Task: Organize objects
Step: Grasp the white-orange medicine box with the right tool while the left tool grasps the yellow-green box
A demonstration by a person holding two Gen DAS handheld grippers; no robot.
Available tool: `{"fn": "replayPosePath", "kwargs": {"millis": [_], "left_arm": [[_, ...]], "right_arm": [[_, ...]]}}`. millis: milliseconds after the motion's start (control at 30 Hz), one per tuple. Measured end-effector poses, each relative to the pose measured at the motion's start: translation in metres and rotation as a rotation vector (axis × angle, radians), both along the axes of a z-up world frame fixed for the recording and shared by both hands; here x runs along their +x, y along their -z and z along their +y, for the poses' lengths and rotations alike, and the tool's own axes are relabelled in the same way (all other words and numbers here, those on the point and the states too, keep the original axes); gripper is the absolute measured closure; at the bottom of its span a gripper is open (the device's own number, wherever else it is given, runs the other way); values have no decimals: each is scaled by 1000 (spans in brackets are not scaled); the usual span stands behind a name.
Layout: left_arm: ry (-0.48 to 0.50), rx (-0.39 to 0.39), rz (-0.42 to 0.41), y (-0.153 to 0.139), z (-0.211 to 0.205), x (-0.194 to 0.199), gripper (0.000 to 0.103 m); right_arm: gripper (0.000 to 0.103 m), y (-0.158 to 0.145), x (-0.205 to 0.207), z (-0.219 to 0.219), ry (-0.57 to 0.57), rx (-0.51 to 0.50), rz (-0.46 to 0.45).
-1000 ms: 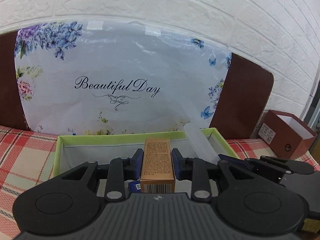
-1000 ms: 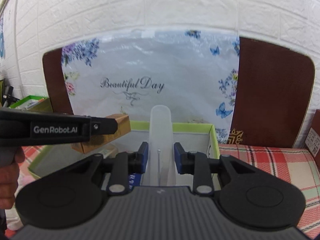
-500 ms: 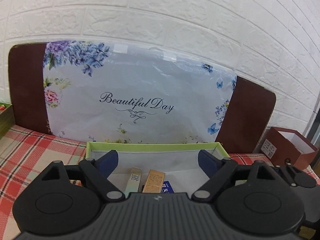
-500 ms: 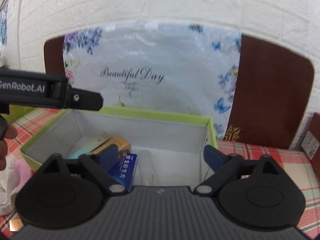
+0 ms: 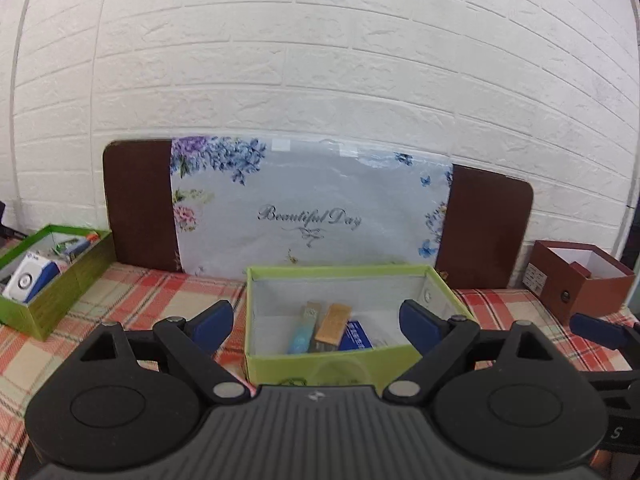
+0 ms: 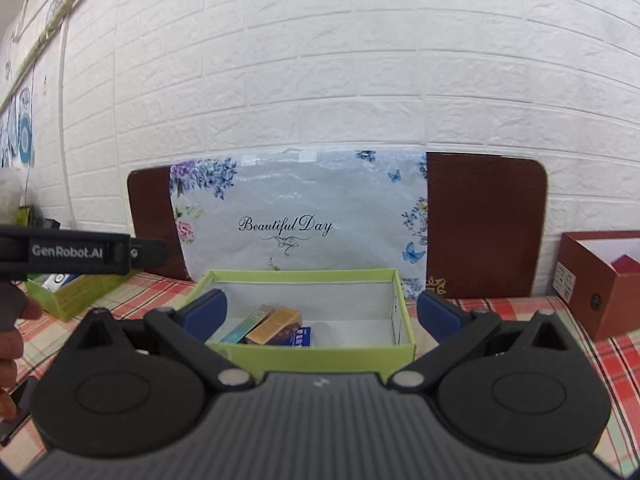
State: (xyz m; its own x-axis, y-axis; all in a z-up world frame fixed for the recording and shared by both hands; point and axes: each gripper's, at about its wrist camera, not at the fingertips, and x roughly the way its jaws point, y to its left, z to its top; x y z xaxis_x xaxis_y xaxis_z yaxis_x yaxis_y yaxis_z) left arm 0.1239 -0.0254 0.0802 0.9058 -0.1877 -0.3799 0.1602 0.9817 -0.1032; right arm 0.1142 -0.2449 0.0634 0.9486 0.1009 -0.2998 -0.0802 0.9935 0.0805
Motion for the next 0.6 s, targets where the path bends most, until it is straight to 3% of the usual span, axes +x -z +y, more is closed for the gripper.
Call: {"fn": "replayPosePath", "kwargs": {"millis": [100,267,467,600], "left_arm": [[12,-34,37,20,7,-22,10],[36,15,105,57,9,-44,10],[93,10,199,92,13,-61,10],[128,15,215,101,10,-70,10]], "right_arm": [[0,7,-36,2,53,23,6],[0,38,-82,2,105,69,74],[0,83,-115,18,146,-29,150],[0,101,-118,15,161,-16,202]]}}
